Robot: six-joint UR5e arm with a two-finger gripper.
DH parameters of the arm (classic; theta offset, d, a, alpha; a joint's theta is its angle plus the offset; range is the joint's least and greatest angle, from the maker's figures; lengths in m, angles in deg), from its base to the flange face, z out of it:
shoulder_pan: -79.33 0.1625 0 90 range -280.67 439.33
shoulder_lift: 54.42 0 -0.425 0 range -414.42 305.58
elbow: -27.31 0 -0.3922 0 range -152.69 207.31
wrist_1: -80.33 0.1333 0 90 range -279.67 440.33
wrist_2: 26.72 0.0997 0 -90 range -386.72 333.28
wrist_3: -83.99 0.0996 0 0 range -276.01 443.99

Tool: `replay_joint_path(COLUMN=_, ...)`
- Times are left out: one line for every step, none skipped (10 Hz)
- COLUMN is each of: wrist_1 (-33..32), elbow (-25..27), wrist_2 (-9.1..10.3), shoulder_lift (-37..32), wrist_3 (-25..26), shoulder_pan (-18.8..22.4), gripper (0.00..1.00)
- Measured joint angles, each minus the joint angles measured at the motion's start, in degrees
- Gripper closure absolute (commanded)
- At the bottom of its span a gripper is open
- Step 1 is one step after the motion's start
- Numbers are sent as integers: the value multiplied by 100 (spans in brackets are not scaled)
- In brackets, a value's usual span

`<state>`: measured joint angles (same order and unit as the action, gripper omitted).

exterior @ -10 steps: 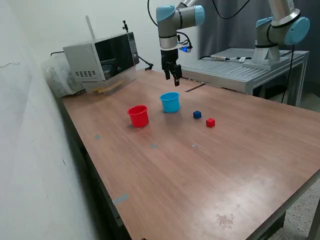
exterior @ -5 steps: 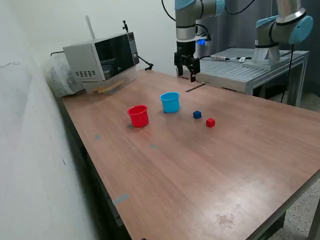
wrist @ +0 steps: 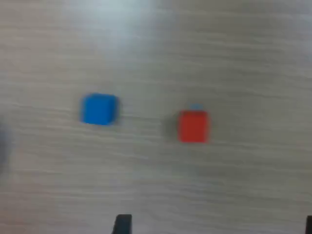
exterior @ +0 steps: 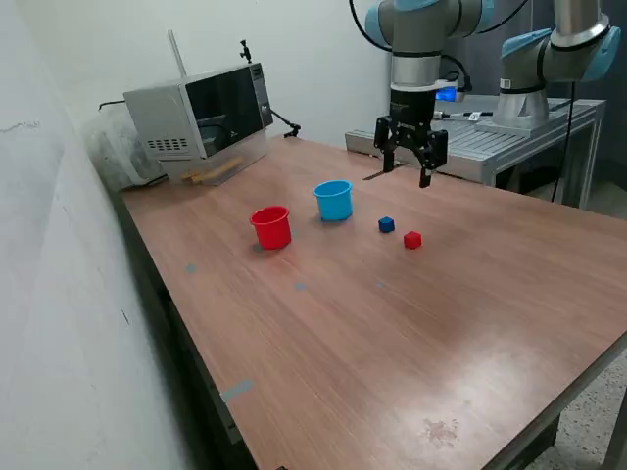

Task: Place red objects in the red bin, and blue objects in the blue bin.

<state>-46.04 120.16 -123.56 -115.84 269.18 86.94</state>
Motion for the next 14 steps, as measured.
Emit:
replay_joint_path(wrist_1=-5, elbow=-179, wrist_2=4, shoulder_lift=216, wrist_3=142, shoulder_pan=171, gripper=0)
replay_joint_path(wrist_1=-13, elbow=-293, wrist_2=18, shoulder_lift=390, wrist_3=240, shoulder_pan=288, gripper=0)
replay_joint_path(wrist_1=-21, elbow=-346, wrist_2=61, shoulder_lift=516, wrist_3=301, shoulder_pan=357, gripper=0)
replay_joint_path(wrist_1=-27, elbow=-342, wrist_2=125, shoulder_lift=599, wrist_3=331, shoulder_pan=377, gripper=0)
replay_joint_path(wrist_1=-31, elbow=-302, wrist_2=183, shoulder_lift=655, wrist_3=334, shoulder_pan=356, gripper=0)
replay_joint_path(wrist_1=-34, elbow=-254, wrist_2=225, shoulder_lift=691, wrist_3=304, shoulder_pan=305, gripper=0)
replay_joint_path(wrist_1=-35, elbow=-211, wrist_2=253, shoulder_lift=717, wrist_3=247, shoulder_pan=230, gripper=0)
replay_joint_path(wrist_1=-36, elbow=-179, wrist_2=271, shoulder_lift=740, wrist_3=177, shoulder_pan=137, gripper=0)
replay_joint_path(wrist_1=-36, elbow=-158, wrist_2=282, shoulder_lift=762, wrist_3=101, shoulder_pan=36, gripper=0)
replay_joint_path(wrist_1=-37, elbow=-142, wrist_2=288, shoulder_lift=780, wrist_3=35, shoulder_pan=-55, gripper=0)
replay_joint_path(wrist_1=-37, elbow=-126, wrist_2=292, shoulder_lift=793, wrist_3=-16, shoulder_pan=-132, gripper=0)
replay_joint_path(wrist_1=-37, elbow=-101, wrist_2=294, shoulder_lift=802, wrist_3=-52, shoulder_pan=-191, gripper=0)
replay_joint_path(wrist_1=-37, elbow=-71, wrist_2=295, shoulder_lift=810, wrist_3=-80, shoulder_pan=-233, gripper=0)
replay_joint_path(wrist_1=-38, elbow=-32, wrist_2=296, shoulder_lift=820, wrist_3=-102, shoulder_pan=-260, gripper=0)
